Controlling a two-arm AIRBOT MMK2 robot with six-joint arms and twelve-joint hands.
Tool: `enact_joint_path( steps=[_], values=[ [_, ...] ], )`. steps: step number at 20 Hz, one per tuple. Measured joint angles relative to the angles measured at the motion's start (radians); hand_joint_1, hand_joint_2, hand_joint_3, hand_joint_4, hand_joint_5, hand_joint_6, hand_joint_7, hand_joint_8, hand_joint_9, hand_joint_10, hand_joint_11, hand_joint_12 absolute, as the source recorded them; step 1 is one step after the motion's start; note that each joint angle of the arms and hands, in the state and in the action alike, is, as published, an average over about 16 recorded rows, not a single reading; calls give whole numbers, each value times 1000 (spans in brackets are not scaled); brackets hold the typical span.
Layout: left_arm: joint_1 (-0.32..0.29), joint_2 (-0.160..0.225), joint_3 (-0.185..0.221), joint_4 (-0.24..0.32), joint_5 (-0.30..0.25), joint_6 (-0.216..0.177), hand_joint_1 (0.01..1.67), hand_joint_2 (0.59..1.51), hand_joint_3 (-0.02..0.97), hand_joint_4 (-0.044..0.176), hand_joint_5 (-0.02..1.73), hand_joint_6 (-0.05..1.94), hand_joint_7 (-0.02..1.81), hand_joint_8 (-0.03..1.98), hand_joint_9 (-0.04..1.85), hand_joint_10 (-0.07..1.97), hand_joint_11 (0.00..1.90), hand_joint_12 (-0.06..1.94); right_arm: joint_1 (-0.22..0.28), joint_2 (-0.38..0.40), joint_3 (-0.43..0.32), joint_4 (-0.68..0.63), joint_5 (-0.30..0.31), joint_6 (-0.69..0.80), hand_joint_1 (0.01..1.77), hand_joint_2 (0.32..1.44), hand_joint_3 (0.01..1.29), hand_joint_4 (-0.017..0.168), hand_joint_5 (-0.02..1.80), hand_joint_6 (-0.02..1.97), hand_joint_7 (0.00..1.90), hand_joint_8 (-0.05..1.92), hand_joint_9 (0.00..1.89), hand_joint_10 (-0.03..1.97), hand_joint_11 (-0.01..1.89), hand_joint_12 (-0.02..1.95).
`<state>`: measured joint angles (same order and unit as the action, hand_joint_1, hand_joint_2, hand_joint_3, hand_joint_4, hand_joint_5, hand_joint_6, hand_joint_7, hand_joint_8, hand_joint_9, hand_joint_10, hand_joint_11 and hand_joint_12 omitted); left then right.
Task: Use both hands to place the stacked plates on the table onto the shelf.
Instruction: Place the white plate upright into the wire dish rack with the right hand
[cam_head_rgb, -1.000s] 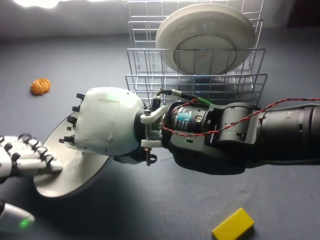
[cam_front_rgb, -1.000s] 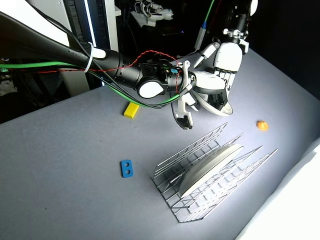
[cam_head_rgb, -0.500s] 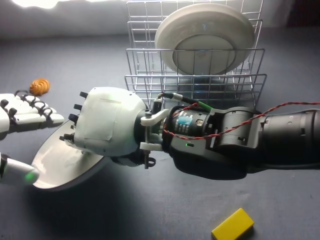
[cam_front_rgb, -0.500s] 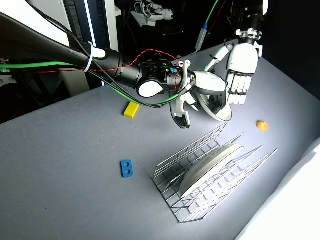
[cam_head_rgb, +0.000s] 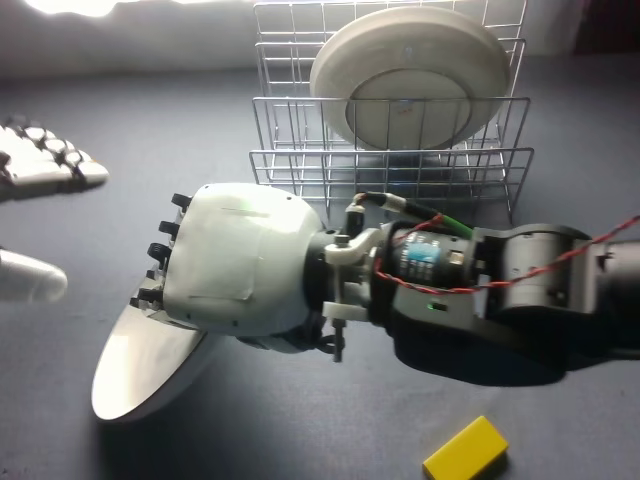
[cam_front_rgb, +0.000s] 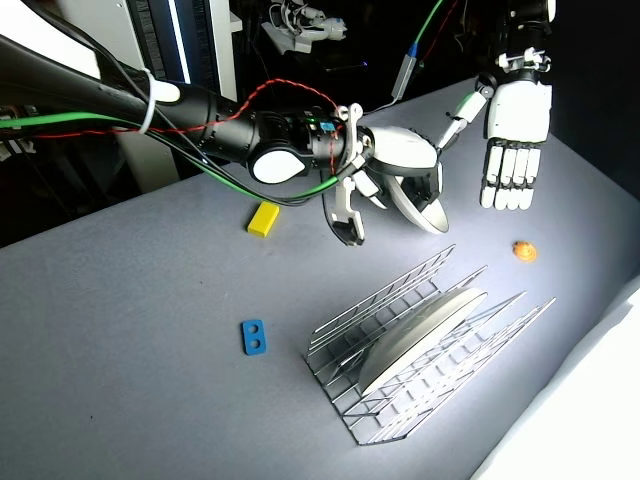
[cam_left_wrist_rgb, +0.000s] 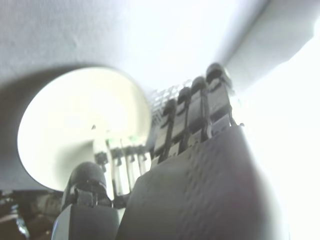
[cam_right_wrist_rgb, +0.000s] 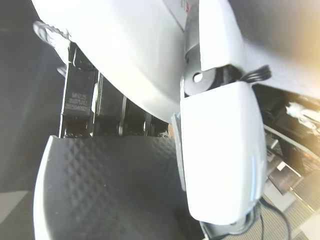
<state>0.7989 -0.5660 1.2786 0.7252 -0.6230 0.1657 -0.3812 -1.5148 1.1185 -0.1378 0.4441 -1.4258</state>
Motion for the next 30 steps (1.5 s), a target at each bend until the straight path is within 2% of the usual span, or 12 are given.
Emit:
enact_joint_path(
  steps=[7,12,21,30],
  values=[
    [-34,5,25,-1,13,-4,15,1144,19,1,21,2,20,9,15,19,18,11,9,101,-131,9,34,-28,1331,977,13,-1,864,1025,1005,953,1042,965,974,1028],
    [-42,8,35,-2,16,-5,16,1145,19,2,19,2,19,9,17,19,17,12,14,149,-188,11,49,-46,1343,989,13,-1,867,1034,1003,965,1028,945,978,1037],
    [-45,10,45,-2,18,-6,15,1145,19,4,19,2,22,9,21,20,17,12,48,183,-217,14,63,-61,1347,995,12,-3,855,1035,995,963,1002,921,967,1066],
    [-45,10,46,-2,19,-6,14,1145,19,5,22,2,23,9,23,20,18,12,125,268,-258,58,81,-58,1347,995,12,-3,852,1032,1001,942,988,920,958,1061]
  ],
)
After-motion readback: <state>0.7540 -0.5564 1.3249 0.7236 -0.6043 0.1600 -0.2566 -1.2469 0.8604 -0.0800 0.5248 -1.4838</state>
